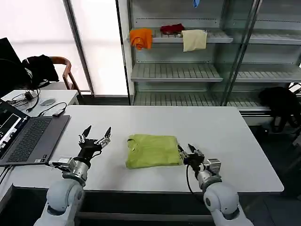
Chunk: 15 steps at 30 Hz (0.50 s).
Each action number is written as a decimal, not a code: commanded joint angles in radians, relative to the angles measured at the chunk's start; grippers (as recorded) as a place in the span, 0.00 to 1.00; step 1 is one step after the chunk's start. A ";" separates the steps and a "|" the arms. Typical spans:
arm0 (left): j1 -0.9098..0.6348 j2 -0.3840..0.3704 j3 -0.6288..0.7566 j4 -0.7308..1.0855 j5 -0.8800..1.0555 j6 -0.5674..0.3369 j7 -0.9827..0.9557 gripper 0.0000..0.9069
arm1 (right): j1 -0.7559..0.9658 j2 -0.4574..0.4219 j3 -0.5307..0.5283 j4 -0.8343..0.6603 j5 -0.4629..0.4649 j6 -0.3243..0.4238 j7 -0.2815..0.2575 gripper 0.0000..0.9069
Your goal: Fold and organize the clothes.
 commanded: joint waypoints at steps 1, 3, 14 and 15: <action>0.051 0.009 -0.047 -0.029 -0.078 0.043 -0.004 1.00 | -0.012 -0.175 0.250 -0.072 -0.132 0.097 -0.150 1.00; 0.061 0.005 -0.055 -0.034 -0.097 0.058 -0.002 1.00 | -0.002 -0.188 0.268 -0.112 -0.102 0.091 -0.138 1.00; 0.103 -0.021 -0.094 -0.042 -0.169 0.096 0.071 1.00 | -0.007 -0.172 0.280 -0.034 -0.074 0.034 -0.127 1.00; 0.105 -0.023 -0.096 -0.041 -0.178 0.088 0.075 1.00 | -0.006 -0.169 0.275 -0.027 -0.077 0.030 -0.126 1.00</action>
